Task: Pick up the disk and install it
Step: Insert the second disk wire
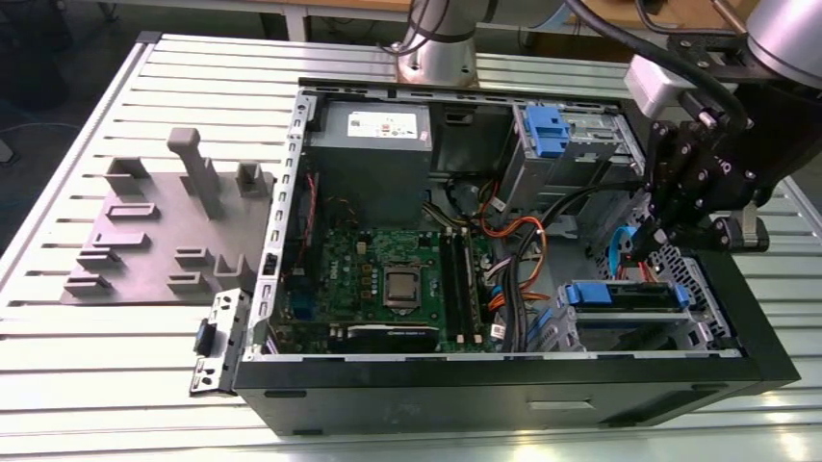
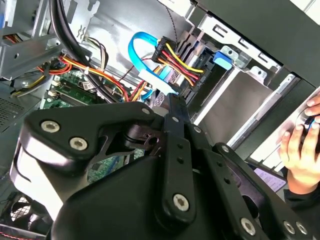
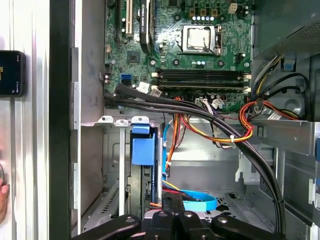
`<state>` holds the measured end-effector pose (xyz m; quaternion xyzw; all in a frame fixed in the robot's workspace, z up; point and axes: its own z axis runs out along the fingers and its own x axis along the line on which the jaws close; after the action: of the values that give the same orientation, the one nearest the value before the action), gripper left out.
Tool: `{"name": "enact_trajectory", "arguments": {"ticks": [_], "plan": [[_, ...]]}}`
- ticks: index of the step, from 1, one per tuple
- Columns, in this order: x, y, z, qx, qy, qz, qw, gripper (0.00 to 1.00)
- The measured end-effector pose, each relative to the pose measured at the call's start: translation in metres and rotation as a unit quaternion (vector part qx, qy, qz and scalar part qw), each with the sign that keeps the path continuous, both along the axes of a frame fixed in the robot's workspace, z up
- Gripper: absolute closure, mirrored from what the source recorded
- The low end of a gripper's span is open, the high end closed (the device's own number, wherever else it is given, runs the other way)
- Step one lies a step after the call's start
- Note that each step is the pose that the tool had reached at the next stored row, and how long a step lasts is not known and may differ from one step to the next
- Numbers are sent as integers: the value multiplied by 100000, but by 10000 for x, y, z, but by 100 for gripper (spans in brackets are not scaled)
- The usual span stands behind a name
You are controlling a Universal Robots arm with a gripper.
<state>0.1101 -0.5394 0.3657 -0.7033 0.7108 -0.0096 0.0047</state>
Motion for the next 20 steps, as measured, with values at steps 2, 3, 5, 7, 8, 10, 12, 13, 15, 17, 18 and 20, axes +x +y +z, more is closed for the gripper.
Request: {"name": "enact_trajectory", "arguments": {"ticks": [2, 3, 5, 7, 8, 10, 12, 13, 15, 17, 18, 20], "plan": [[1, 0, 0, -1, 2, 4, 100000, 89], [1, 0, 0, 1, 6, 4, 100000, 89], [4, 1, 0, -3, 62, 7, 100000, 83], [9, 3, -5, 0, 210, 8, 100000, 76], [13, 7, -11, 9, 330, 5, 99999, 70], [22, 12, -28, 6, 613, 7, 99998, 70], [29, 14, -52, 1, 910, 2, 99996, 70], [31, 14, -64, 5, 1036, 4, 99995, 70], [32, 14, -92, 0, 1171, -3, 99993, 70], [38, 14, -125, 2, 1312, 8, 99991, 70], [41, 14, -140, 2, 1385, 8, 99990, 70], [45, 14, -158, -2, 1447, 0, 99990, 70]]}}
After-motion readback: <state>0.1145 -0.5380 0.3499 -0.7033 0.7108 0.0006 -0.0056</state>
